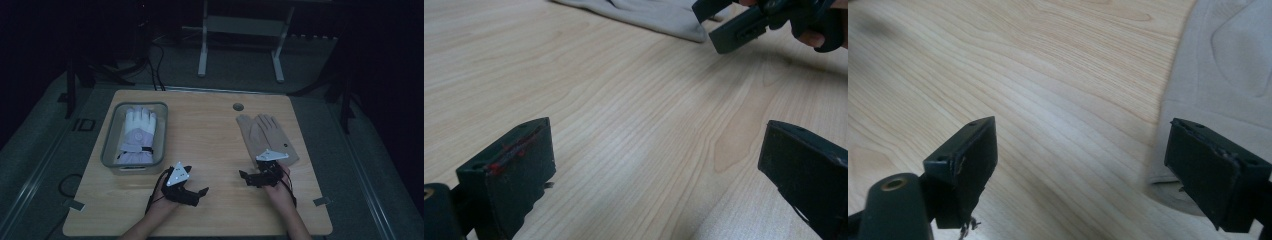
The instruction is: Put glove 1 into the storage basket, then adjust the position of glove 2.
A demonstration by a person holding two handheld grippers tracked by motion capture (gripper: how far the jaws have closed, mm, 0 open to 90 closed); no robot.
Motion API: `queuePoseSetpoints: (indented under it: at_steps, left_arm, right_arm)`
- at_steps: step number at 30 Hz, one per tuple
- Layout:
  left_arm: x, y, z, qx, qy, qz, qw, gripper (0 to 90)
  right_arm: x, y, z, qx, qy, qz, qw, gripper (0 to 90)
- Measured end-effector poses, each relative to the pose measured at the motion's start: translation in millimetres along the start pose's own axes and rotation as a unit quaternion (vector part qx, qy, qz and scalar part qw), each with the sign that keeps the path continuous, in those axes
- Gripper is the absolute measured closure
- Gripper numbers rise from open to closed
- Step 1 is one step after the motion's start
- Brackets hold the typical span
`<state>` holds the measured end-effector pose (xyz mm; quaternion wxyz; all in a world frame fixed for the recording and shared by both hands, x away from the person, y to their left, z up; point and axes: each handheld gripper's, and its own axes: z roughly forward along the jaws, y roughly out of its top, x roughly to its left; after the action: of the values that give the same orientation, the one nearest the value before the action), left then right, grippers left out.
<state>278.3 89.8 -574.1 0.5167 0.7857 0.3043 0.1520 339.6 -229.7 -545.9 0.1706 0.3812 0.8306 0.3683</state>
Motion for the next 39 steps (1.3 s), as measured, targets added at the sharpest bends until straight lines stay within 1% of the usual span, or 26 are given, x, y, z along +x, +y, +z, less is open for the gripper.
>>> queuePoseSetpoints:
  at_steps: [2,4,5,7,8,9,11,12,14,16,18,20,22,23,25,26,28,30,32,33,35,39]
  left_arm:
    - [-0.8,-0.2,-0.5,-0.001,-0.001,0.006,1.0,2.1]
    - [-1.3,-0.2,-0.6,-0.001,0.0,0.008,1.0,4.5]
    - [-1.8,-0.4,-0.7,-0.004,-0.001,0.007,1.0,4.5]
    - [-1.6,-0.8,-1.4,-0.008,0.003,0.003,1.0,4.5]
    - [-0.8,-0.7,-1.3,-0.004,0.0,0.001,1.0,4.5]
    - [0.0,-0.4,-0.9,0.0,-0.001,-0.002,1.0,4.5]
    - [1.1,-0.1,-0.1,0.004,-0.006,-0.006,1.0,4.5]
    - [1.1,-0.1,-0.1,0.004,-0.005,-0.006,1.0,4.5]
    - [-0.2,-0.1,0.2,0.004,-0.002,-0.002,1.0,4.4]
    - [-1.2,-0.2,0.0,0.004,0.001,0.004,1.0,4.4]
    - [-1.2,-0.3,-0.2,0.004,0.002,0.004,1.0,4.4]
    - [-0.3,-0.2,0.0,0.009,0.003,0.001,1.0,4.4]
    - [-0.2,-0.2,-0.2,0.009,0.005,0.001,0.9999,4.1]
    - [0.0,0.0,0.1,0.011,0.004,0.001,0.9999,4.0]
    - [0.3,-0.1,-0.1,0.011,0.002,0.001,0.9999,2.6]
    - [0.5,-0.1,-0.1,0.011,0.002,0.0,0.9999,2.6]
    - [1.1,-0.2,-0.3,0.01,-0.001,-0.002,1.0,2.5]
    - [2.4,-0.3,-0.4,0.01,-0.003,-0.008,0.9999,2.4]
    - [4.1,-0.2,-0.1,0.012,-0.01,-0.014,0.9998,2.4]
    - [4.7,-0.3,-0.3,0.011,-0.013,-0.017,0.9997,2.4]
    - [5.1,-0.2,0.1,0.013,-0.015,-0.02,0.9996,2.4]
    - [4.6,0.0,0.3,0.015,-0.016,-0.016,0.9996,2.4]
  right_arm:
    - [-1.3,-0.3,-0.7,-0.002,-0.009,-0.008,0.9999,13.6]
    - [-2.8,-0.4,-1.1,-0.001,-0.005,-0.007,1.0,13.6]
    - [-4.3,-0.9,-1.4,-0.002,0.0,-0.004,1.0,14.2]
    - [-6.4,-1.9,-2.3,0.003,-0.007,-0.005,1.0,14.1]
    - [-6.9,-1.8,-2.8,0.004,-0.009,-0.005,0.9999,14.1]
    - [-7.6,-1.6,-3.2,0.006,-0.006,-0.004,1.0,14.0]
    - [-7.9,-0.7,-4.5,0.013,-0.015,-0.01,0.9997,13.6]
    - [-8.9,-0.1,-5.2,0.02,-0.013,-0.008,0.9997,13.6]
    - [-11.5,1.3,-7.2,0.03,-0.002,0.012,0.9995,13.6]
    - [-14.0,2.9,-10.3,0.026,0.005,0.029,0.9992,13.2]
    - [-15.8,5.4,-13.5,0.025,0.003,0.04,0.9989,12.6]
    - [-17.0,8.0,-16.7,0.021,-0.01,0.04,0.9989,11.9]
    - [-19.3,9.6,-20.0,0.018,-0.009,0.038,0.9991,11.1]
    - [-20.7,10.2,-21.1,0.016,-0.013,0.04,0.999,11.2]
    - [-24.7,11.4,-22.2,0.021,-0.019,0.044,0.9986,11.2]
    - [-26.8,12.1,-23.2,0.017,-0.024,0.047,0.9985,12.8]
    - [-29.5,13.0,-24.1,0.017,-0.024,0.051,0.9983,13.1]
    - [-36.3,16.2,-25.7,0.01,-0.028,0.057,0.9979,13.5]
    - [-39.9,18.6,-25.3,0.006,-0.034,0.059,0.9977,14.2]
    - [-42.2,20.2,-24.8,0.006,-0.033,0.059,0.9977,14.2]
    - [-46.8,24.1,-23.3,0.002,-0.039,0.062,0.9973,14.3]
    - [-56.0,32.2,-16.7,0.003,-0.045,0.066,0.9968,15.4]
